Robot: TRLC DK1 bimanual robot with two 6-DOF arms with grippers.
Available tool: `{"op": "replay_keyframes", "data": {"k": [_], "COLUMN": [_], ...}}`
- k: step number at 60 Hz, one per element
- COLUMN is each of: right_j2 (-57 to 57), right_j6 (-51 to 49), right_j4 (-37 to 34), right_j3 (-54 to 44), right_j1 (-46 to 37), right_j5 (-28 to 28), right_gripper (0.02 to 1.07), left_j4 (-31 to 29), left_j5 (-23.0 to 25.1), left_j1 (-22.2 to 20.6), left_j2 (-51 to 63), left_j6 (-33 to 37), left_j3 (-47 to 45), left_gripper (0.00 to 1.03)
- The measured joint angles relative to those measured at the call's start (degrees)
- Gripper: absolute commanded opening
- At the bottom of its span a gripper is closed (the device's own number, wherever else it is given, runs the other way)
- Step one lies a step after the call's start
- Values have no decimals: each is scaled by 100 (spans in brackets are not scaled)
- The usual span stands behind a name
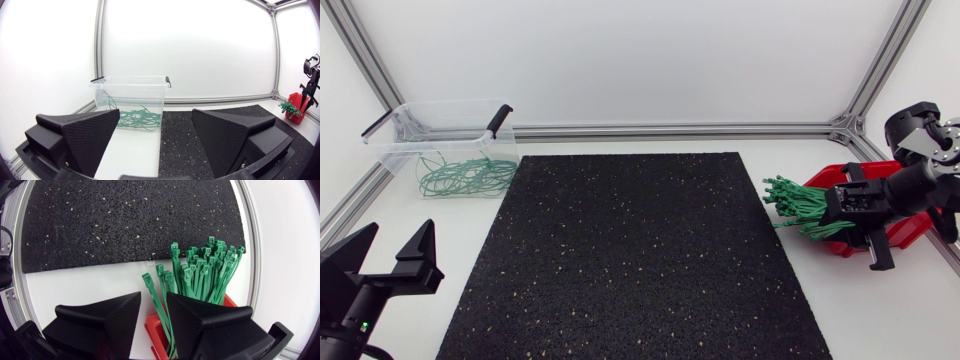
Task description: Take a green cable tie from the red box, thread the tail through the head to close it, then place it in the transparent bin on the left.
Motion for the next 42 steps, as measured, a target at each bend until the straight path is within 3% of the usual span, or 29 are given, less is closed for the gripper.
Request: {"op": "replay_keyframes", "data": {"k": [42], "right_j2": [50], "right_j6": [-2], "right_j4": [219], "right_j3": [-116], "right_j1": [0], "right_j5": [44], "right_gripper": [8], "left_j4": [0], "left_j5": [2], "left_j1": [0], "left_j2": [0], "left_j6": [0], "left_j3": [0], "left_gripper": [100]}}
